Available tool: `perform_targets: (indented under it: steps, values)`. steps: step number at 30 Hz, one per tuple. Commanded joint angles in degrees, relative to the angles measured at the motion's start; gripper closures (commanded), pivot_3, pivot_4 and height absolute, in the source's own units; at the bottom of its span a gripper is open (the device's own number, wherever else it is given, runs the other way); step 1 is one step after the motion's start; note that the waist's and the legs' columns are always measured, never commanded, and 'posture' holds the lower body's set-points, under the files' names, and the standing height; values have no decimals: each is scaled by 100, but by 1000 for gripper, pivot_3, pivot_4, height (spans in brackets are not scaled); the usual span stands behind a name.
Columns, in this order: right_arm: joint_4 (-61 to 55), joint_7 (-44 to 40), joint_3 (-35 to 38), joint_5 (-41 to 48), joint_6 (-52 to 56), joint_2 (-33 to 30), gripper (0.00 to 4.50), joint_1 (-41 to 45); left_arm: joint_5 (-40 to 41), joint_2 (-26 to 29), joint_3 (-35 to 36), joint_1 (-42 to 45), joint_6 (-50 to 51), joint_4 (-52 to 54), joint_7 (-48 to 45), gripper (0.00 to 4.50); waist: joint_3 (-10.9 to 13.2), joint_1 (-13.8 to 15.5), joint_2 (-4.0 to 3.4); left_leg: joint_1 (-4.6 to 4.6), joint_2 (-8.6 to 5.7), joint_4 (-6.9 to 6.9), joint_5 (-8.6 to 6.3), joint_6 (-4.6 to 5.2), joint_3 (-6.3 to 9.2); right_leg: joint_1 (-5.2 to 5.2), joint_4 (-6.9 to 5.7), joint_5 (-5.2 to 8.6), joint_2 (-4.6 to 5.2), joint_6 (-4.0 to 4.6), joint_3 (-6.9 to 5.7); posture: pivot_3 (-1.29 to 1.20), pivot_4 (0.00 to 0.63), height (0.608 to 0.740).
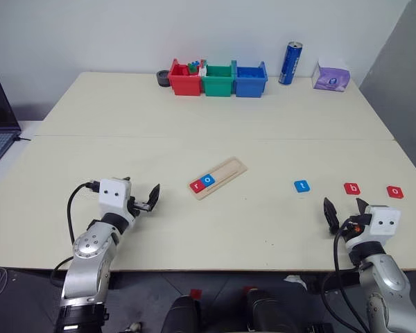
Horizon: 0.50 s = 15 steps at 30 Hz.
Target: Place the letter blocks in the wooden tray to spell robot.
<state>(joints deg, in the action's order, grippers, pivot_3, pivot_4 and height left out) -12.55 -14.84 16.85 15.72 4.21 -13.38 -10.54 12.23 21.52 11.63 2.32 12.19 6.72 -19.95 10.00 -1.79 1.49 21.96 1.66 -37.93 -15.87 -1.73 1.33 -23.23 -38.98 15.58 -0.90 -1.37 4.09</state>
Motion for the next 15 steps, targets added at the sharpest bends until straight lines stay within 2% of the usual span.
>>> perform_targets:
  steps: [1, 5, 12, 15]
  values:
    - [-82, -11, 76, -2, -153, -47, 38, 2, 78, 47, 59, -56, -121, 325, -98, 0, 0, 0, 0, 0, 0, 0, 0, 0, 0, 0, 0, 0, 0, 0, 0, 0, 150, 740]
    - [-147, -53, 65, 42, -115, -53, 38, -47, 57, 102, 40, -62, 4, 368, -123, 0, 0, 0, 0, 0, 0, 0, 0, 0, 0, 0, 0, 0, 0, 0, 0, 0, 150, 740]
    - [-229, -154, 12, 25, -137, -82, 38, -140, -19, 117, 78, -120, -358, 305, -192, 0, 0, 1, 0, 0, 0, 0, 0, 0, -1, 0, 0, 0, 0, 0, -1, 0, 150, 740]
    - [-266, -167, -28, 0, -135, -57, 38, -163, 225, 139, 140, -120, -327, 276, -389, 0, 0, 0, 0, 0, 0, 0, 0, 0, 0, 0, 0, 0, 0, 0, -1, 0, 150, 740]
